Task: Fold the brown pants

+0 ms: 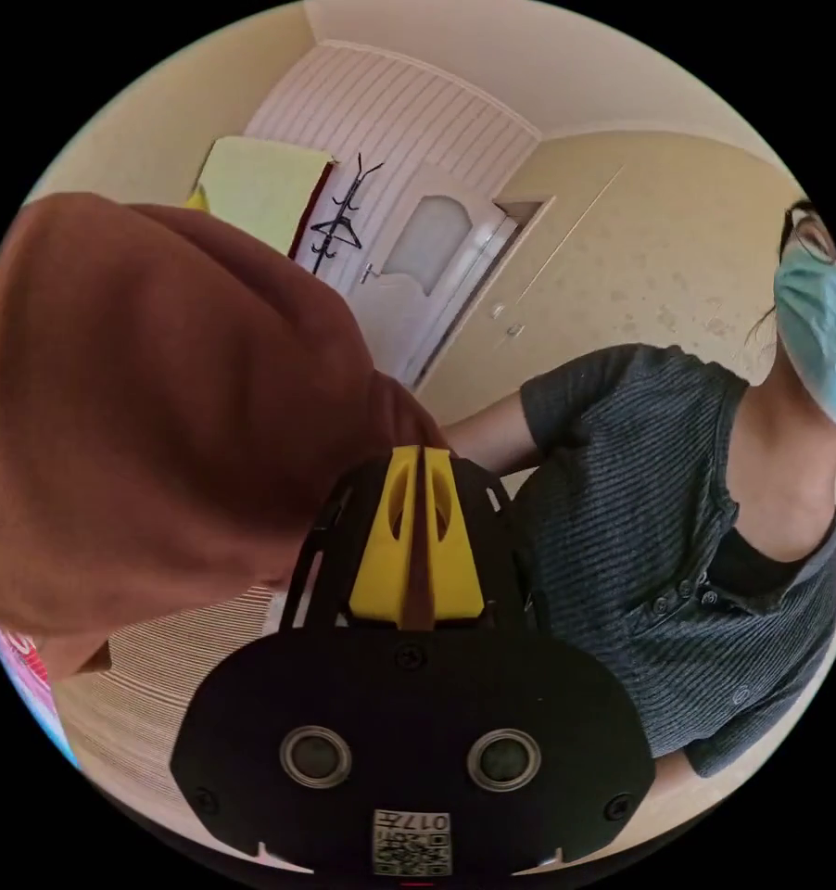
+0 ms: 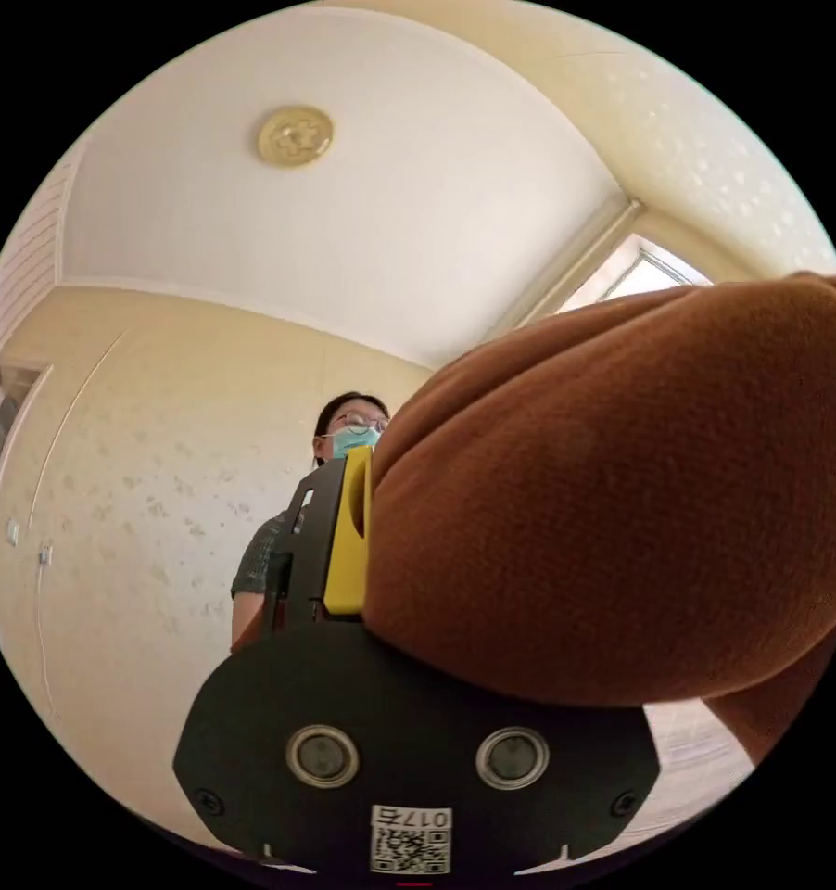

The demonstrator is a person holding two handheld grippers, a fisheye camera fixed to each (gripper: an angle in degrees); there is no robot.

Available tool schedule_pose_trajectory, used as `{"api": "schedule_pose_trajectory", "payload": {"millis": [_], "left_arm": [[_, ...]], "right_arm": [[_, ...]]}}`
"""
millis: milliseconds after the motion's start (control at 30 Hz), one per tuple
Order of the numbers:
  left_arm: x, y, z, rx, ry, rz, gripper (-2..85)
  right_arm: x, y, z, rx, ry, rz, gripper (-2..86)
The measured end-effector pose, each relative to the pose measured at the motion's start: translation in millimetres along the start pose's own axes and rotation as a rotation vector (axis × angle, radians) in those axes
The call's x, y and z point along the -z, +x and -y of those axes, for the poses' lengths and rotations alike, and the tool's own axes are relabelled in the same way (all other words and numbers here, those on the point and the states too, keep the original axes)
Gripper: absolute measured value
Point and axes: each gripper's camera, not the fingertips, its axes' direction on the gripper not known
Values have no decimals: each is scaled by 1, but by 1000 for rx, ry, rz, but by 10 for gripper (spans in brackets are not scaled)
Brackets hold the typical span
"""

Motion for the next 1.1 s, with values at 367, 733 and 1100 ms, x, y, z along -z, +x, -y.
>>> {"api": "schedule_pose_trajectory", "payload": {"millis": [367,733,1100], "left_arm": [[119,-29,-85,365,494,-76,77],[124,-101,-109,697,664,-469,169],[150,-143,-171,1046,667,-630,208]], "right_arm": [[-3,-44,-90,291,412,509,136],[-88,-29,-155,-139,167,513,140],[-178,5,-189,-273,-207,416,128]]}}
